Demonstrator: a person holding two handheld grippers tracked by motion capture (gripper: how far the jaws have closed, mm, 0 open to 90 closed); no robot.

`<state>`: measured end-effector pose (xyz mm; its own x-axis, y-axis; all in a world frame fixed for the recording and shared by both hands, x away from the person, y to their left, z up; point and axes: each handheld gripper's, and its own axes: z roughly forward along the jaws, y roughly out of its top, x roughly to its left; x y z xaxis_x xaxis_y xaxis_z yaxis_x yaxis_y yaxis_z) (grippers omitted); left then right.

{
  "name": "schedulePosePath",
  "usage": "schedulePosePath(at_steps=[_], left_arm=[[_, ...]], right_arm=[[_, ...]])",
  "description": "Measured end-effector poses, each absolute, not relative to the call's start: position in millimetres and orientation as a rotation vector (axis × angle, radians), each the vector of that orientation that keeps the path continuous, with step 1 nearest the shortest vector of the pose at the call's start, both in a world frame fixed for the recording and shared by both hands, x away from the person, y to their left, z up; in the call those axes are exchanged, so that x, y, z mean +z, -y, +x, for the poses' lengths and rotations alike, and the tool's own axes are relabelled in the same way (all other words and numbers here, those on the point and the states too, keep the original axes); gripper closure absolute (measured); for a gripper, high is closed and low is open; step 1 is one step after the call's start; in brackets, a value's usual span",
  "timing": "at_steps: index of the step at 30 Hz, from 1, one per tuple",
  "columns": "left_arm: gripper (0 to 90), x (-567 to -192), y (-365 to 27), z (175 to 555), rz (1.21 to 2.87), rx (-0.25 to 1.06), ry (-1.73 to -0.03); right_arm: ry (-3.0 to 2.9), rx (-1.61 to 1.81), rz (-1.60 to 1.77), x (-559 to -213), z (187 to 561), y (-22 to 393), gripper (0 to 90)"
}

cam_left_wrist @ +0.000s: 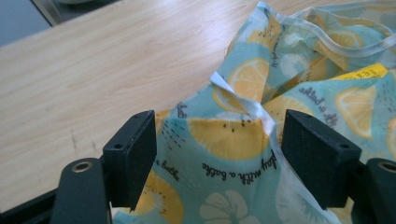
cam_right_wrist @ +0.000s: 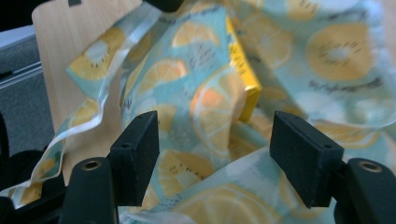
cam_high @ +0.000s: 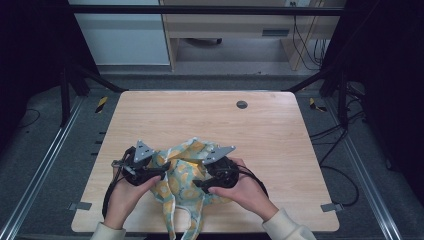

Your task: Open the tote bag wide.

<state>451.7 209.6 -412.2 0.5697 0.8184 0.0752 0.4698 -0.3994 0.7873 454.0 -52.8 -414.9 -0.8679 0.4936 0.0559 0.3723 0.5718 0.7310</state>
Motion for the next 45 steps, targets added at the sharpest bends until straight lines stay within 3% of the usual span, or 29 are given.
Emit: schedulePosePath(at_steps=[3, 7, 11, 16, 25, 45], left_arm=[[34.1, -419.1, -210.6, 451.9, 2.105, 0.574, -1.016], [52.2, -421.6, -210.4, 451.2, 2.135, 0.546, -0.982], [71.8, -421.6, -210.0, 450.6, 2.138, 0.542, -0.959], [87.5, -414.5, -213.2, 443.0, 2.131, 0.550, -0.929], [89.8, -416.7, -223.7, 433.4, 2.144, 0.568, -0.944], [90.0, -457.5, -242.3, 446.5, 2.336, 0.573, -1.045]], right_arm=[[-2.672, 1.161, 0.737, -424.1, 453.7, 50.9, 39.7], [-2.695, 1.158, 0.710, -428.6, 451.2, 50.4, 54.1], [-2.698, 1.144, 0.663, -426.8, 448.7, 50.8, 74.6], [-2.703, 1.172, 0.628, -422.6, 444.8, 56.7, 86.0], [-2.716, 1.223, 0.518, -422.4, 426.6, 53.8, 89.9], [-2.859, 1.066, 0.547, -476.7, 429.7, 42.3, 90.0]])
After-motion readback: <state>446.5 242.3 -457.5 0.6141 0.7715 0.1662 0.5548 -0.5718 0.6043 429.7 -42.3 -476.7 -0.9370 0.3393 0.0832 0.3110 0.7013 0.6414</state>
